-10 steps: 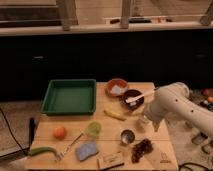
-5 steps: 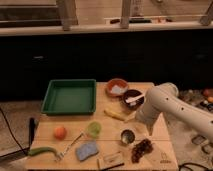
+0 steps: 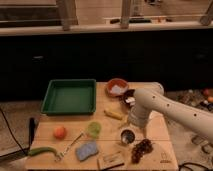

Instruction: Stack cups into tray

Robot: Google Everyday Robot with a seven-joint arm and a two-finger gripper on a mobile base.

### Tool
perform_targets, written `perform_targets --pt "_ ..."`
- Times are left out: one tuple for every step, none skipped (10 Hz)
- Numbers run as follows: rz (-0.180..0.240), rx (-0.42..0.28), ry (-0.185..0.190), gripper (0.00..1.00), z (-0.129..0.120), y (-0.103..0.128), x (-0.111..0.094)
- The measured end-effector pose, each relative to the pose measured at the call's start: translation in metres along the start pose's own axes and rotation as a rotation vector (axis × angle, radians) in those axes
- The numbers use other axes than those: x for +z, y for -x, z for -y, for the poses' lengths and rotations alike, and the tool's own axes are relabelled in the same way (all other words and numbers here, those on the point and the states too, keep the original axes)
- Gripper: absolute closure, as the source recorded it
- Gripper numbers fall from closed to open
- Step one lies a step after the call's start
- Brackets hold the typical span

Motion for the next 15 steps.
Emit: perform_targets --pt "0.021 -0.013 0.024 0.2 0.004 0.002 0.005" --pt "0.038 -0.025 0.05 0.2 0.007 0.004 0.01" --pt "0.055 -0.033 0.075 0.2 0.008 0.006 0.015" --pt "0.069 -0.043 0.095 0.2 0.011 0.007 0.019" --pt "0.08 -0.047 0.109 0.2 0.012 0.008 0.022" --pt "0.092 -0.047 0.129 0.2 0.011 0.009 0.025" --pt "0.1 -0.048 0.138 0.2 0.011 0.009 0.027" --pt "0.109 -0.049 0.147 0.2 0.012 0.01 0.029" --pt "0.12 -0.046 0.152 0.23 0.011 0.01 0.032" --pt "0.129 -0.043 0.151 0.31 0.011 0.009 0.035" --pt "0.14 -0.042 0.147 0.41 0.01 0.008 0.038" --pt "0.147 -0.039 0.141 0.49 0.008 0.007 0.04" --pt "0.159 -0.035 0.137 0.61 0.005 0.006 0.042" --pt "0.166 -0.031 0.123 0.72 0.006 0.005 0.044" --pt "0.164 -0.031 0.121 0.8 0.006 0.005 0.045"
